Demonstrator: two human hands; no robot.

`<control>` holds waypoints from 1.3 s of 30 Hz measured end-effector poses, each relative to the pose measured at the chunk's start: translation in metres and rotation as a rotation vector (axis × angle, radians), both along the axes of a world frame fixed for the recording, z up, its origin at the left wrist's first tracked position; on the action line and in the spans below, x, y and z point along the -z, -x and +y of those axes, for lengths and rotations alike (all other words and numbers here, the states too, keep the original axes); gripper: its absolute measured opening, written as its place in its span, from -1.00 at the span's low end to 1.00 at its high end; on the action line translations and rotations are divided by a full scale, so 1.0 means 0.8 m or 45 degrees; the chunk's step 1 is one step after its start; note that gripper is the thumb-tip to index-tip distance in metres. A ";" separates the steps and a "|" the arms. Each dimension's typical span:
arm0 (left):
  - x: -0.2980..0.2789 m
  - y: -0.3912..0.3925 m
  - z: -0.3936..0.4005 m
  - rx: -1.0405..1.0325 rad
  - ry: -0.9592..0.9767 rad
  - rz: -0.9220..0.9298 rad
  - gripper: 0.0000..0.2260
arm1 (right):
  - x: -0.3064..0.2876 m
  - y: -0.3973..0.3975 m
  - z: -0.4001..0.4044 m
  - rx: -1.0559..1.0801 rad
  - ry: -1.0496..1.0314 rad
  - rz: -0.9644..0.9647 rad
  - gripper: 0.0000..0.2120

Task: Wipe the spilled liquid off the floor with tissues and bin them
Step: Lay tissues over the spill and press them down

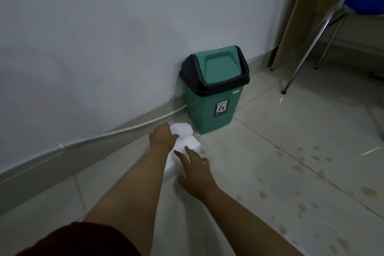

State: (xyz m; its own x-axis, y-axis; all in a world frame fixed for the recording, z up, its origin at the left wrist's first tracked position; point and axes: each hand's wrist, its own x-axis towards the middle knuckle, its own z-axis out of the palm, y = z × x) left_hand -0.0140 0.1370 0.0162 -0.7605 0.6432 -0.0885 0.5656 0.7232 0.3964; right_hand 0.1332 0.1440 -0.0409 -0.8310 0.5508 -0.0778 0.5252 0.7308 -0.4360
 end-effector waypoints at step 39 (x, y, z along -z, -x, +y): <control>-0.085 -0.155 0.023 0.341 -0.768 -0.853 -0.89 | -0.119 -0.153 0.087 0.631 0.685 0.725 -0.61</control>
